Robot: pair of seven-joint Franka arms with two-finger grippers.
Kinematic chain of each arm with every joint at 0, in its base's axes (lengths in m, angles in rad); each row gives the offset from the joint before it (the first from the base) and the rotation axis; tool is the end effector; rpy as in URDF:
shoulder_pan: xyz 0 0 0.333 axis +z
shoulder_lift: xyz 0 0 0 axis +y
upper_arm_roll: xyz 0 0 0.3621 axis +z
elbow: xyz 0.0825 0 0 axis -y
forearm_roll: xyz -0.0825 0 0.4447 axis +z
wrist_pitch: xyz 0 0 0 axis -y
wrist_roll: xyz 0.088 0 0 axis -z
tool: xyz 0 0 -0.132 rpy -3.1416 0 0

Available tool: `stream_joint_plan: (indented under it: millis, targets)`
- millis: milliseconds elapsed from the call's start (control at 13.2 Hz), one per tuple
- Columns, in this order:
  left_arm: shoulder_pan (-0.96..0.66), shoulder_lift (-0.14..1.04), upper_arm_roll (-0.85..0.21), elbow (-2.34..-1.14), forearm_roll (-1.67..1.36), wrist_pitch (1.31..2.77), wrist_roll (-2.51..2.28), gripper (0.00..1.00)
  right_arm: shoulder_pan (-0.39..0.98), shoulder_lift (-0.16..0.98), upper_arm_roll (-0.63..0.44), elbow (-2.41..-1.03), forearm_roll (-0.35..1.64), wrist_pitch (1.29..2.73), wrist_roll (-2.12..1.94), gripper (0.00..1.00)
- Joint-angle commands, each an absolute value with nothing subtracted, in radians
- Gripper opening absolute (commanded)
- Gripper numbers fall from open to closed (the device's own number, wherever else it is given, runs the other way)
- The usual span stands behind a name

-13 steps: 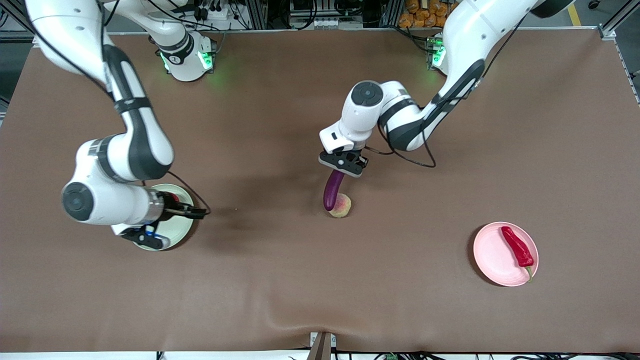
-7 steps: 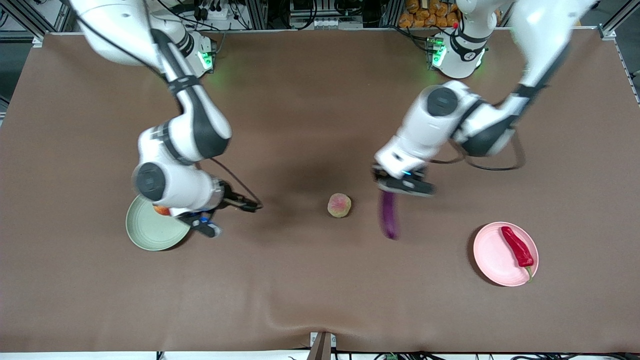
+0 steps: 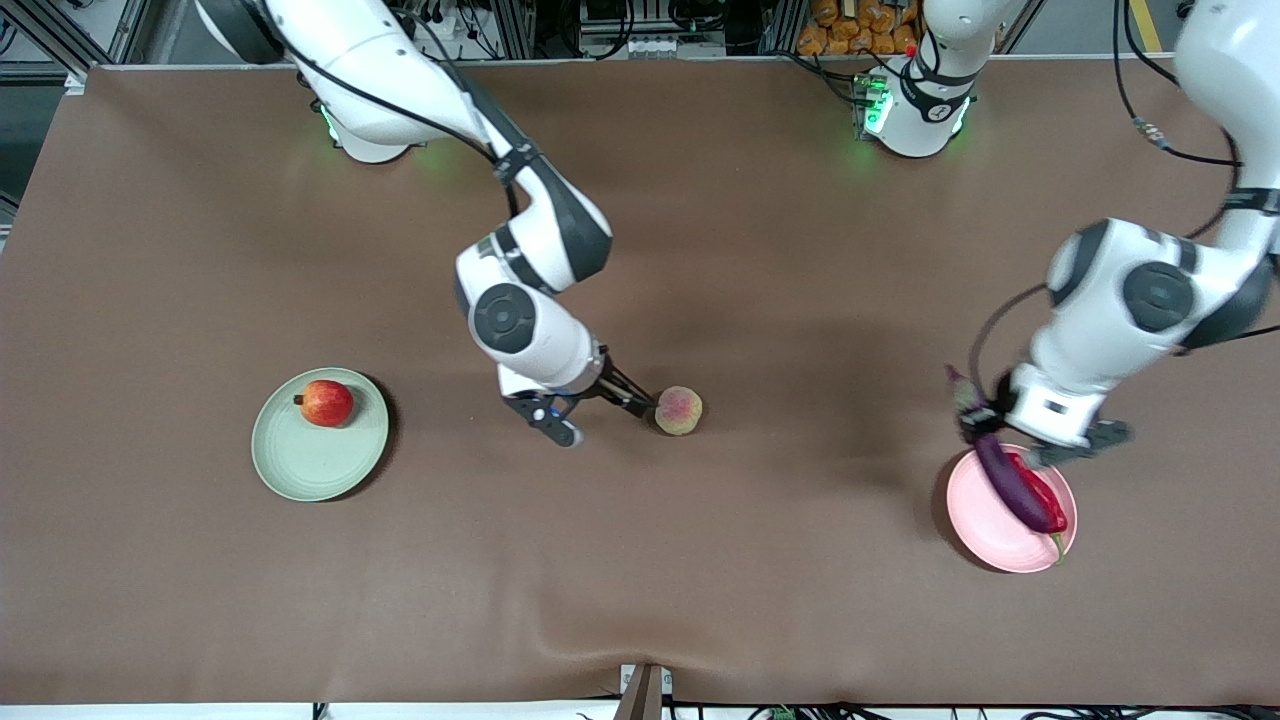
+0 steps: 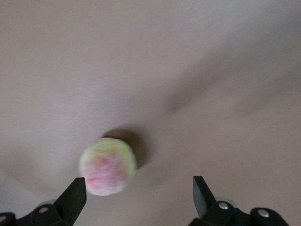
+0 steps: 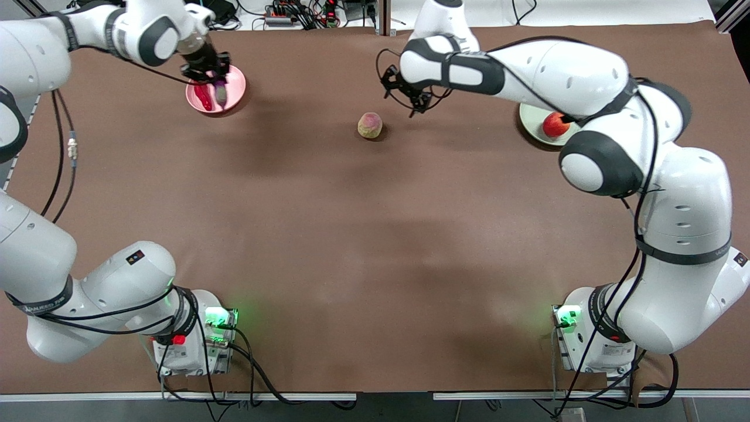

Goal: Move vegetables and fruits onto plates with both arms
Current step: 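Carry the eggplant to the pink plate while the right gripper grasps the peach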

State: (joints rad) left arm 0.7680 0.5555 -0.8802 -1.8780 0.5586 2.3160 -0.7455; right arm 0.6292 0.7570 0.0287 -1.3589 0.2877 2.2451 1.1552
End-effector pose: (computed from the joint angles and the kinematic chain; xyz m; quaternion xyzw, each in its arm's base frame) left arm 0.7061 -0.0172 0.2953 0.9807 0.1839 0.0630 0.0214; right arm 0.6572 0.5186 0.2621 -0.9344 0.3266 0.0608 0.1284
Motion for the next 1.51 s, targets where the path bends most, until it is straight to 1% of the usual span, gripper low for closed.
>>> stream_joint_plan:
  millis: [0, 151, 227, 378, 605, 681, 756, 832, 908, 983, 1059, 1134, 1286, 1437]
  targets:
    - [0.714, 0.684, -0.865, -1.755, 0.551, 2.293, -0.771, 0.00, 0.679, 0.883, 0.015, -1.224, 0.296, 2.281, 1.218, 1.00]
    - [0.649, 0.695, -0.783, -1.726, 0.572, 2.290, -0.764, 0.00, 0.698, 0.937, 0.015, -1.184, 0.296, 2.308, 1.229, 1.00]
    - [0.605, 0.693, -0.744, -1.703, 0.578, 2.290, -0.758, 0.00, 0.704, 0.952, 0.015, -1.184, 0.298, 2.357, 1.233, 1.00]
    - [0.563, 0.706, -0.724, -1.678, 0.577, 2.290, -0.756, 0.00, 0.722, 0.998, 0.015, -1.175, 0.298, 2.459, 1.279, 1.00]
    - [0.552, 0.727, -0.678, -1.669, 0.572, 2.292, -0.706, 0.00, 0.758, 1.017, 0.011, -1.173, 0.290, 2.470, 1.285, 1.00]
    - [0.557, 0.736, -0.678, -1.669, 0.562, 2.290, -0.690, 0.00, 0.759, 1.017, 0.009, -1.177, 0.282, 2.468, 1.285, 0.62]
    - [0.563, 0.748, -0.677, -1.669, 0.560, 2.292, -0.689, 0.00, 0.756, 1.016, 0.008, -1.177, 0.281, 2.462, 1.310, 0.12]
    - [0.563, 0.753, -0.676, -1.667, 0.560, 2.292, -0.689, 0.05, 0.755, 1.008, -0.009, -1.177, 0.256, 2.448, 1.304, 0.00]
    - [0.563, 0.756, -0.676, -1.664, 0.560, 2.292, -0.689, 0.13, 0.738, 0.994, -0.011, -1.174, 0.241, 2.394, 1.301, 0.00]
    - [0.561, 0.753, -0.678, -1.663, 0.557, 2.292, -0.689, 0.26, 0.712, 0.976, -0.009, -1.167, 0.241, 2.308, 1.299, 0.00]
    - [0.554, 0.750, -0.678, -1.663, 0.560, 2.292, -0.684, 0.58, 0.677, 0.947, -0.008, -1.154, 0.241, 2.219, 1.296, 0.00]
    - [0.554, 0.749, -0.680, -1.667, 0.566, 2.295, -0.670, 1.00, 0.643, 0.916, -0.011, -1.151, 0.239, 2.130, 1.273, 0.00]
    - [0.563, 0.736, -0.680, -1.671, 0.572, 2.293, -0.602, 1.00, 0.524, 0.870, -0.008, -1.150, 0.241, 1.975, 1.110, 0.00]
    - [0.580, 0.672, -0.686, -1.678, 0.571, 2.277, -0.490, 1.00, 0.402, 0.836, -0.008, -1.150, 0.241, 1.854, 0.915, 0.00]
